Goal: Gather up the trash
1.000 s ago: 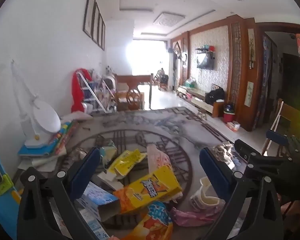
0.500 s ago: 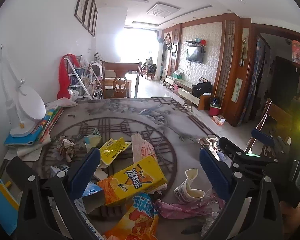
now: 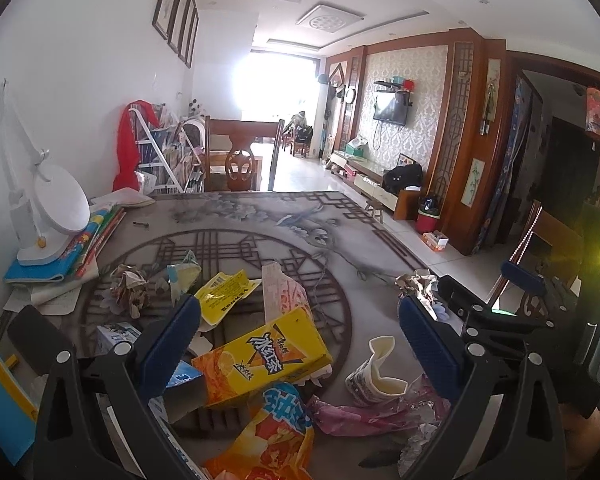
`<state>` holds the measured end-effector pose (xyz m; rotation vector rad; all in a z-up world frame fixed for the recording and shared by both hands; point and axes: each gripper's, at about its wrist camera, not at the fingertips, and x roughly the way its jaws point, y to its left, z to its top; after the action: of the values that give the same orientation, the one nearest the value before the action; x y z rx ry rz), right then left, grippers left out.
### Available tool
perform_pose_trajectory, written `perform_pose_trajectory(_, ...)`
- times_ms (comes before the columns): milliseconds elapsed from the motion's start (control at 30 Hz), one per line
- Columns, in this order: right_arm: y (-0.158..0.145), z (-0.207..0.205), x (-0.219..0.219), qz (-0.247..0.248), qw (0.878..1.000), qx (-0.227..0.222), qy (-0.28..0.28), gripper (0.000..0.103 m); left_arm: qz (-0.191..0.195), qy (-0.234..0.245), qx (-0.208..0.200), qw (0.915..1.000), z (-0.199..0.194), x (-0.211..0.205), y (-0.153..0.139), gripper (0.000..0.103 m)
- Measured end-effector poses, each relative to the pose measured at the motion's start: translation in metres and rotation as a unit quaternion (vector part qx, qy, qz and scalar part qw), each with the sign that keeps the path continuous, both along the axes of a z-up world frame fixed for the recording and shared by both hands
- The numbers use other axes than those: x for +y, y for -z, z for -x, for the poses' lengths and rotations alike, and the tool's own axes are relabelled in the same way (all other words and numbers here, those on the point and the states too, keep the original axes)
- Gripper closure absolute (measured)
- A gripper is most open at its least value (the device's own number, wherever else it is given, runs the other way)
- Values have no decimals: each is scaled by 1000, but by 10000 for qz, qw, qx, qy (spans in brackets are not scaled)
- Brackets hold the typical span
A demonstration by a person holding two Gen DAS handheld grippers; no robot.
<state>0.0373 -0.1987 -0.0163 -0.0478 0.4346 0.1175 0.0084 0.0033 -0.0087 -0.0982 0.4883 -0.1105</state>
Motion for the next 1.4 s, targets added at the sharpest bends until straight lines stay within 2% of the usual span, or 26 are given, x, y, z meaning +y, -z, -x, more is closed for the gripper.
perform_pose_trajectory(1067, -1, -3, -2, 8, 10000, 55, 7, 4, 145, -117, 200, 9996, -5, 9, 3, 8)
perform_pose_trajectory(1400, -2, -2, -1, 70, 10000, 43, 14, 4, 366, -198, 356, 9985, -2, 22, 0, 8)
